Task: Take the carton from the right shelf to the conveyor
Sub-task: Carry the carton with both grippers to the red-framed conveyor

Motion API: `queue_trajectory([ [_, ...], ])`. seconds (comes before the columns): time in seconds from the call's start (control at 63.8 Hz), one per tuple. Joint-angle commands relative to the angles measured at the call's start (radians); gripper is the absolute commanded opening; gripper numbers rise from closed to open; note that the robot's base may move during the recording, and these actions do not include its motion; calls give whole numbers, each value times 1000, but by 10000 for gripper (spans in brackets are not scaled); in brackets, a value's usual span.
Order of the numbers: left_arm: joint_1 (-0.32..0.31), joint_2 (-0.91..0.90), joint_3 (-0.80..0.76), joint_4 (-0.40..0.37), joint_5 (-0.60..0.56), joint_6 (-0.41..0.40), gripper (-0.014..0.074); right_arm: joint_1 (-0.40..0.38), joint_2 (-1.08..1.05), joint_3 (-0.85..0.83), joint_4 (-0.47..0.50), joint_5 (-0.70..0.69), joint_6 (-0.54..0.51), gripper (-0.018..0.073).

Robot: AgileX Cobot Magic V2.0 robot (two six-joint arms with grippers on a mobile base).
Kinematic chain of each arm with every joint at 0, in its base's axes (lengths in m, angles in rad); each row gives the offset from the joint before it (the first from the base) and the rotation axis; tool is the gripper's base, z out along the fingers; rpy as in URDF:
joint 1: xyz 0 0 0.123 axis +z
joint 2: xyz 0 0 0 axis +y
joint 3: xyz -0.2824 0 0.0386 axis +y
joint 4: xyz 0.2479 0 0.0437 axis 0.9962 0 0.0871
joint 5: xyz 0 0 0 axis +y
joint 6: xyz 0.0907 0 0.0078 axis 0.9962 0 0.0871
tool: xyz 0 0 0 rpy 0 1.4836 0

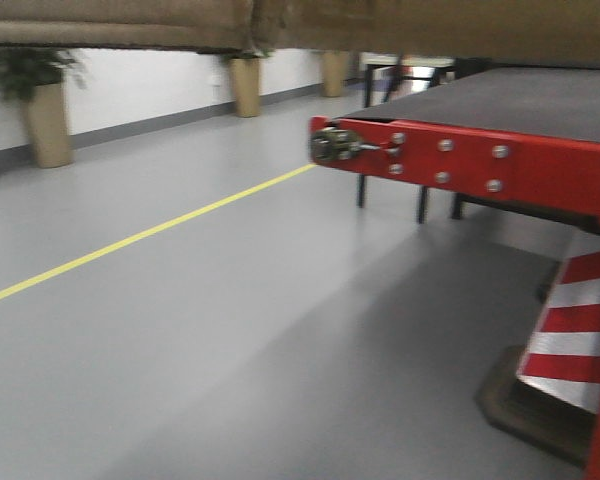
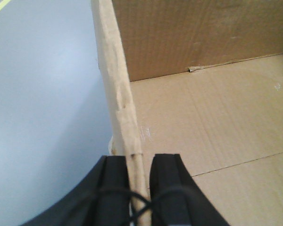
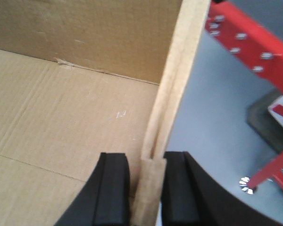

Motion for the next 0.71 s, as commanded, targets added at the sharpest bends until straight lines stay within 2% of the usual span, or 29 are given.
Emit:
queue_trajectory([
  [0.0,-4,-10,-8,45,-36,8,-16,0,-9,-2,-5,-22,-26,-67],
  [0.408,-4,-10,-8,56,-36,8,-16,0,-9,-2,-5,-22,-26,-67],
  [0.69,-4,-10,-8,113,-36,8,-16,0,-9,-2,-5,-22,-26,-67],
])
